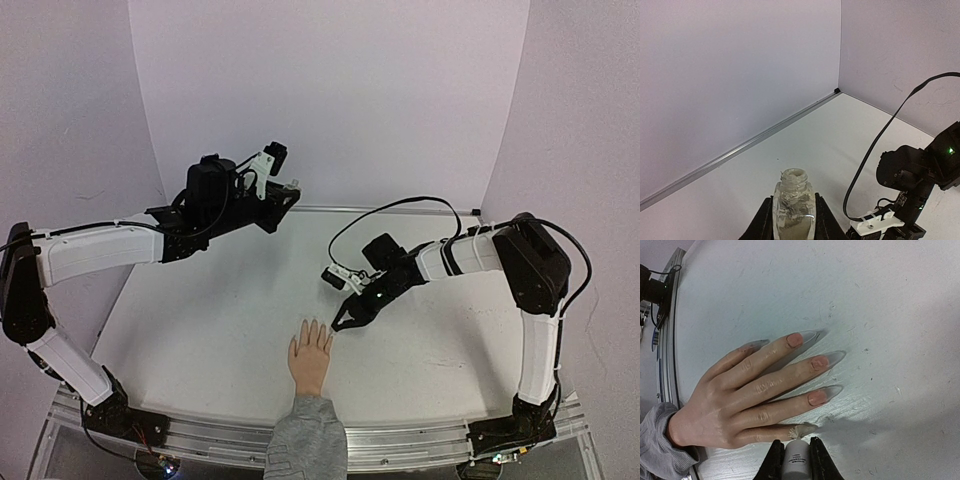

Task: Paint the nails

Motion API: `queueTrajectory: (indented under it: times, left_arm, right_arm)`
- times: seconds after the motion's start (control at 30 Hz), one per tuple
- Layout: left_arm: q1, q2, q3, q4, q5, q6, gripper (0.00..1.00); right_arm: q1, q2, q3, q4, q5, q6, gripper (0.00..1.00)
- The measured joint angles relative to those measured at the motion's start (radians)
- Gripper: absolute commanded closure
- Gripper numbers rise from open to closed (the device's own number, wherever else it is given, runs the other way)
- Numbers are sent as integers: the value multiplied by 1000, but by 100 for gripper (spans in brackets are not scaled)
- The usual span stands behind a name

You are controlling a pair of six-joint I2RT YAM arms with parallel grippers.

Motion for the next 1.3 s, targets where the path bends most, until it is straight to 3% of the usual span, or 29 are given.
queueTrajectory:
  times: [0.83,1.0,1.3]
  left_arm:
    - [0,-3,-2,0,0,0,100]
    - [0,-20,-10,0,0,0,100]
    - [0,-28,-12,1,0,0,100]
  right_arm:
    - [1,21,40,9,69,27,100]
    - [1,19,37,23,151,39,100]
    - [1,-115,-81,45,115,36,100]
